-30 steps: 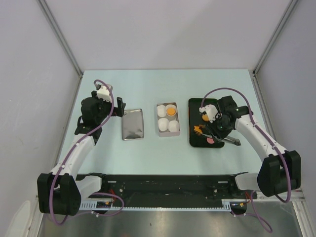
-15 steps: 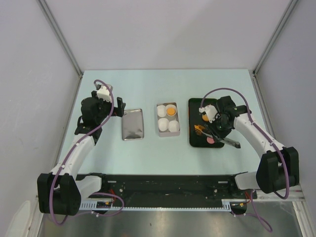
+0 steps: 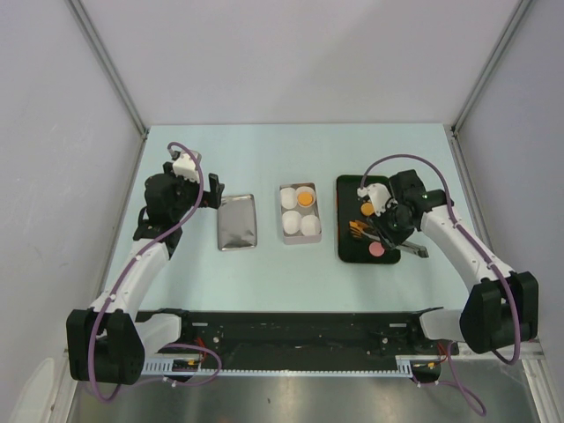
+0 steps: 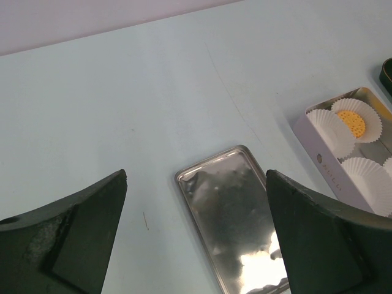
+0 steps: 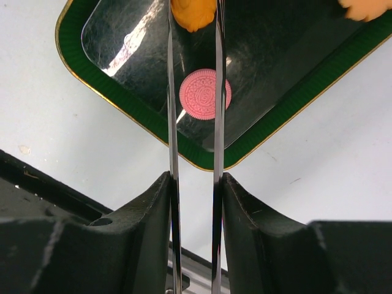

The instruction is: Pack the cookies

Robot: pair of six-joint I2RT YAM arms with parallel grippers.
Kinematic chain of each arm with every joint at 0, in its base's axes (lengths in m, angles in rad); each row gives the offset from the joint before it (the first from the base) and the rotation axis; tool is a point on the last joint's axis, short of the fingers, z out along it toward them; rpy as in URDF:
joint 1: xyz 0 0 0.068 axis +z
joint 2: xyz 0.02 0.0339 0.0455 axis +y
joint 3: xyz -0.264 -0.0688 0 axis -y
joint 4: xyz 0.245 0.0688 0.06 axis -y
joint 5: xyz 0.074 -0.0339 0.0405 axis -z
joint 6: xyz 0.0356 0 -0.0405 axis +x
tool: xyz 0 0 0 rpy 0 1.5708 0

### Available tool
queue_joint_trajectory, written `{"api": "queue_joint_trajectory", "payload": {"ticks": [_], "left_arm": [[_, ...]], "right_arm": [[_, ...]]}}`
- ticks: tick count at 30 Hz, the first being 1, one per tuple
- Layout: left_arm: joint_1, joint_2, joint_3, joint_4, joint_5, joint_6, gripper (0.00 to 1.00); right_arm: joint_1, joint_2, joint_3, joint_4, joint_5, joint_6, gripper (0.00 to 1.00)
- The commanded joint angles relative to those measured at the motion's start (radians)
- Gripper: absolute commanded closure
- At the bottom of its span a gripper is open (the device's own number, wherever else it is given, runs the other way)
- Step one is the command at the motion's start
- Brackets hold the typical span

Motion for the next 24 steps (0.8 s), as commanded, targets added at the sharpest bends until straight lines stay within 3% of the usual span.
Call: {"api": "queue_joint_trajectory", "payload": {"ticks": [1, 16, 24], "left_arm": [[-0.007, -0.017, -0.006, 0.043, 0.003, 0.016, 0.0], [-0.007, -0.01, -0.006, 0.043, 0.006, 0.014, 0.0], [-0.005, -0.005, 0.0, 0.037, 0.009, 0.017, 0.0]], "right_arm": [[-0.008, -0.063, 0.036, 0.059, -0.007, 0.02, 0.72], [0.014, -0.103, 0.123, 0.187, -0.075, 0.086, 0.73], [0.083, -0.037, 0.174, 0.282, -0.101, 0.109, 0.73]]}}
